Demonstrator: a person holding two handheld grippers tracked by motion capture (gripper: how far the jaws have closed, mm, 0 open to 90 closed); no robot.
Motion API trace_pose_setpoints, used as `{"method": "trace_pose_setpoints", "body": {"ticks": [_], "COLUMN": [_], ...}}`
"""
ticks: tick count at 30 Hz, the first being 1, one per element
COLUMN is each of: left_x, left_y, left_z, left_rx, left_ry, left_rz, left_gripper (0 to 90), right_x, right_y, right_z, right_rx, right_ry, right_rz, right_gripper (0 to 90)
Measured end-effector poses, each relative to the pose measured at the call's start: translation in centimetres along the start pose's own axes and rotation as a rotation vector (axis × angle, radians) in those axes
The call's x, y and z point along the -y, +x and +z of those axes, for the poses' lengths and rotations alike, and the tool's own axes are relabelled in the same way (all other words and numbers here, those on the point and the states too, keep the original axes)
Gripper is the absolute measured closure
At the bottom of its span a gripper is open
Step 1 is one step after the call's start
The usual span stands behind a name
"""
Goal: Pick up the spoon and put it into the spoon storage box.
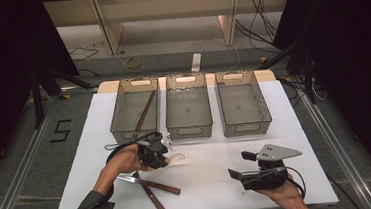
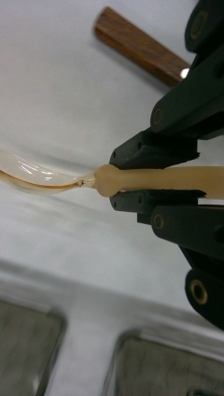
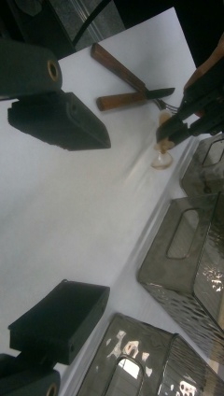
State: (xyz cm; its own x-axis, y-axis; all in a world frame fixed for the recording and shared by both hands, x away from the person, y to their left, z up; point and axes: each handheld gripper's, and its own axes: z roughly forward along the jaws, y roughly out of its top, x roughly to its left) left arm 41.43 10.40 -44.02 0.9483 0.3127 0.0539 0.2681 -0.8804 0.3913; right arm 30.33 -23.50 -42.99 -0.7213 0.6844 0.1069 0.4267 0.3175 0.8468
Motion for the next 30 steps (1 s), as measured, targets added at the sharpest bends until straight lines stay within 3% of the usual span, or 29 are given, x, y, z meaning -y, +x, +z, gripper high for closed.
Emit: {"method": "trace_pose_setpoints", "body": {"ticks": [7,9,14,20,23,30], "left_x": [-0.1,0.0,-0.2,-0.4,-0.4,-1.0], "left_y": [0.8,1.1,1.2,1.3,1.4,1.3], "left_z": [-1.0,-1.2,-1.8,-2.3,-2.7,-3.8], "left_rx": [-0.028,-0.015,-0.031,-0.038,-0.010,-0.041], "left_ry": [-0.090,-0.120,-0.151,-0.188,-0.238,-0.304], "left_rz": [-0.134,-0.173,-0.241,-0.278,-0.301,-0.341], "left_gripper": [78.0,78.1,78.1,78.1,78.1,78.1], "right_x": [0.0,0.0,0.0,0.0,0.0,0.0], "right_y": [0.0,0.0,0.0,0.0,0.0,0.0], "right_z": [0.0,0.0,0.0,0.0,0.0,0.1], "right_rx": [0.000,0.000,0.000,0.001,0.001,0.002], "right_ry": [0.001,0.001,0.002,0.000,0.003,0.000], "right_rz": [0.003,0.002,0.003,0.001,0.002,0.003], "right_gripper": [24.8,24.8,24.8,24.8,24.8,24.8]}}
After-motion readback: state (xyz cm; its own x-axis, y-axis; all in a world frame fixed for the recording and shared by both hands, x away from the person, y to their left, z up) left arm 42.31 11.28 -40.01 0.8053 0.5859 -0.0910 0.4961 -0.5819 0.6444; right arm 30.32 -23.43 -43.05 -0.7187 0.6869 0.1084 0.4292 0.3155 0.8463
